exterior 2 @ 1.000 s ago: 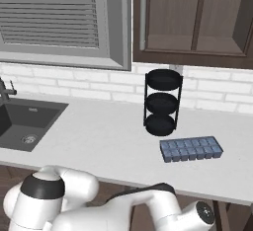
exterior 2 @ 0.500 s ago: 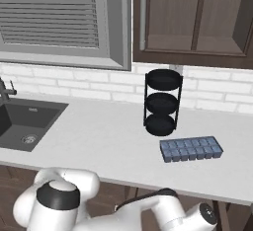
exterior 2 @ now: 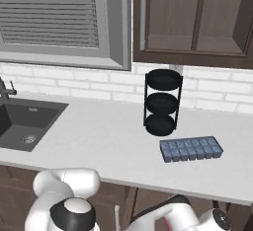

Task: Pick the tongs from the drawer and place it on the counter.

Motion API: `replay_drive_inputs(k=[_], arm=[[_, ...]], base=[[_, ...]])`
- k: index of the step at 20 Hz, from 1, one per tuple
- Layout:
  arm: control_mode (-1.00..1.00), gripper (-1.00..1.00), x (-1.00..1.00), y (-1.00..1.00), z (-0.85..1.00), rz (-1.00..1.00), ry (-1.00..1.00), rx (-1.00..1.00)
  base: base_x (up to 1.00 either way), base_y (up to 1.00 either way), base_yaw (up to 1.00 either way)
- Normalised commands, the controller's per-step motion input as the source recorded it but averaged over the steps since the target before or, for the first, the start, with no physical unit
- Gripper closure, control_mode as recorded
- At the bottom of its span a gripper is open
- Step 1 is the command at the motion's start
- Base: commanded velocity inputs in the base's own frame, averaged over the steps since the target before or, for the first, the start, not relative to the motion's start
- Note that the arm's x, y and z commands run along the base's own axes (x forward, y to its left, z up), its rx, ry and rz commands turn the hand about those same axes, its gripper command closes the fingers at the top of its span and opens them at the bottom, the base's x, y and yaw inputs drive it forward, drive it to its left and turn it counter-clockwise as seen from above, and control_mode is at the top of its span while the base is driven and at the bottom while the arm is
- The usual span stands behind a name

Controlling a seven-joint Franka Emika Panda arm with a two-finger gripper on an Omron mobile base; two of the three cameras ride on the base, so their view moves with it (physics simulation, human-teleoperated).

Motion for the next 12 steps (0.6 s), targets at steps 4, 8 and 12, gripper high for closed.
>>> replay_drive_inputs(k=[4,8,12], arm=[[-1.00,-1.00,0.01,-0.24,-0.48,0.00,0.03,-0.01],[-1.00,-1.00,0.21,-0.02,-0.66,0.00,0.06,-0.06],[-1.00,1.00,0.22,-0.01,-0.71,0.00,0.06,-0.07]], base=[[0.00,0.00,0.00],[0.00,0.00,0.00],[0.00,0.00,0.00]])
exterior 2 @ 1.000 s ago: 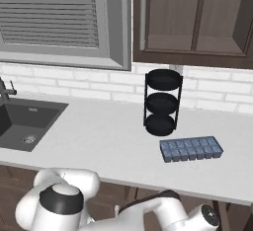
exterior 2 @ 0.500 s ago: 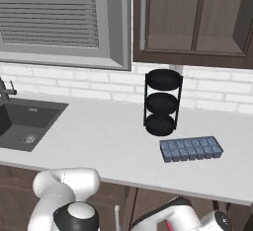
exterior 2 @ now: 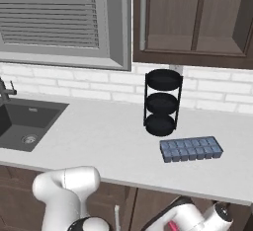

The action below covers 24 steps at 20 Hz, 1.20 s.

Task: Pick the tongs from the drawer and place it on the counter.

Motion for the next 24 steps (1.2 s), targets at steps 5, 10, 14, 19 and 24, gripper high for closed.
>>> replay_drive_inputs(k=[5,10,14,19,24], arm=[[-1.00,1.00,-0.49,-0.08,-0.56,0.03,-0.01,-0.01],[-1.00,1.00,-1.00,-0.07,-0.24,0.00,-0.16,0.00],[-1.00,1.00,-0.48,-0.05,0.68,-0.06,-0.26,0.02],[-1.00,1.00,0.00,0.00,1.00,-0.15,-0.11,0.00],[-1.00,1.00,0.03,0.01,1.00,-0.11,0.00,0.00]], base=[[0.00,0.00,0.00],[0.00,0.00,0.00],[0.00,0.00,0.00],[0.00,0.00,0.00],[0.00,0.00,0.00]])
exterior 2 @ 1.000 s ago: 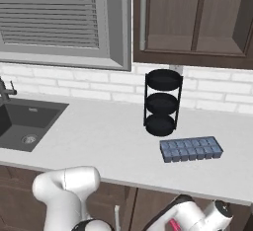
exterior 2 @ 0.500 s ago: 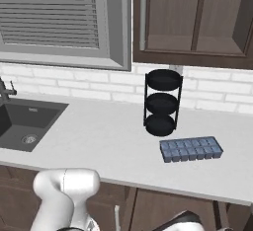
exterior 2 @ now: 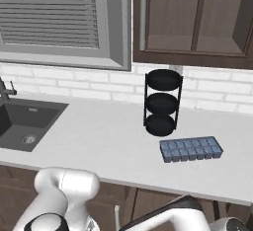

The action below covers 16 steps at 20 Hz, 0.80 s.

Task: Pick the tongs from the drawer and place it on the counter.

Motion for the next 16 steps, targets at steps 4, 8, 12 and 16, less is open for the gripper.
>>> replay_drive_inputs(k=[4,8,12,16], arm=[[-1.00,1.00,0.07,0.02,1.00,-0.02,0.05,0.00],[-1.00,1.00,0.34,0.13,1.00,0.04,0.05,-0.04],[-1.00,1.00,0.70,0.15,0.92,0.12,0.03,-0.02],[-1.00,1.00,0.91,0.29,0.08,0.18,0.06,0.00]], base=[[0.00,0.00,0.00],[0.00,0.00,0.00],[0.00,0.00,0.00],[0.00,0.00,0.00]])
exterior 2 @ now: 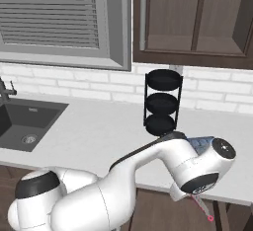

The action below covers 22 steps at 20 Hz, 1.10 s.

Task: Pick the tongs from the drawer and place it on the counter.

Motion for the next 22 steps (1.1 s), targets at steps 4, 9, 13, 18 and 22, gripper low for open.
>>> replay_drive_inputs(k=[4,9,13,18,22], arm=[[-1.00,1.00,0.39,0.31,-0.22,0.05,0.02,-0.07],[-1.00,1.00,0.63,0.19,-0.20,0.09,0.00,-0.03],[-1.00,1.00,0.73,0.05,-0.15,0.09,-0.04,-0.06],[-1.00,1.00,0.83,0.00,-0.14,0.06,-0.08,-0.13],[-1.00,-1.00,0.48,0.00,-0.33,0.09,-0.01,-0.16]], base=[[0.00,0.00,0.00],[0.00,0.00,0.00],[0.00,0.00,0.00],[0.00,0.00,0.00],[0.00,0.00,0.00]])
